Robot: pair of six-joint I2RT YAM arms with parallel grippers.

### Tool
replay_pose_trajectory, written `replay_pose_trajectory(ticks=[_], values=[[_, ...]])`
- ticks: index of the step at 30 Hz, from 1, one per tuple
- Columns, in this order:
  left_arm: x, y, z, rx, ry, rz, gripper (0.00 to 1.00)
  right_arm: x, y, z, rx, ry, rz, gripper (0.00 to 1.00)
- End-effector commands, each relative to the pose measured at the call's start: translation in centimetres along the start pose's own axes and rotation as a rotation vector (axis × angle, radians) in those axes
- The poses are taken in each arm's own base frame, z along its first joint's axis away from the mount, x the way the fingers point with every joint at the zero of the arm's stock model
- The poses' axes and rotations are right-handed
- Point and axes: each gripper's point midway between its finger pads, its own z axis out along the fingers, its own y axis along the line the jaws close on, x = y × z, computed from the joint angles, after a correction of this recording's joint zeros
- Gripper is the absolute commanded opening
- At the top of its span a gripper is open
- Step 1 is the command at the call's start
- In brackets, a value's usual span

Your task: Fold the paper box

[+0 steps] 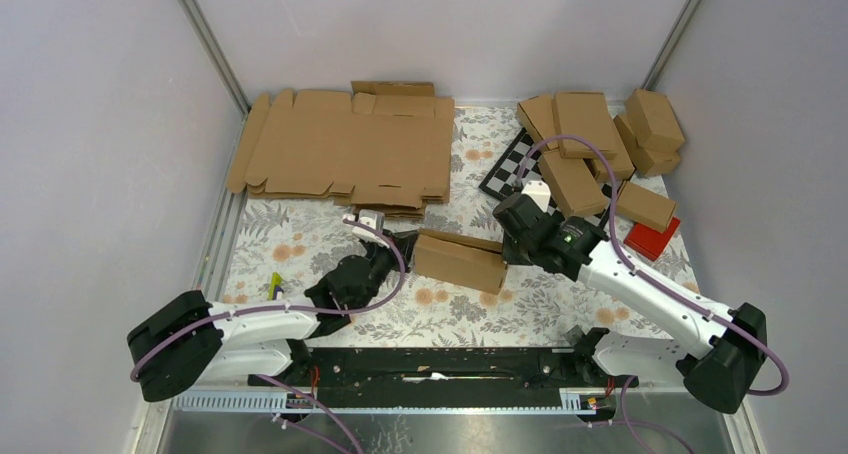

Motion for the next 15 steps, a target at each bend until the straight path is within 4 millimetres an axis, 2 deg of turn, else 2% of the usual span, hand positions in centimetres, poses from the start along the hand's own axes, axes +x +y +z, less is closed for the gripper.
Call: replay_pose_trajectory(ticks=[1, 9, 15], values=[[0.9, 0.6, -0.1, -0.067, 0.010, 0.010, 0.00, -2.3, 0.0, 0.4, 0.002, -0.107, 0.001, 0.07], [1.6, 0.1, -0.2, -0.081, -0.014, 0.020, 0.00, -1.7, -0.9, 1.2, 0.011, -0.139, 0.025, 0.01], [2.0, -0.5, -0.2, -0.065, -0.001, 0.038, 0.00, -1.1, -1.6, 0.7, 0.034, -0.102, -0.026, 0.03]])
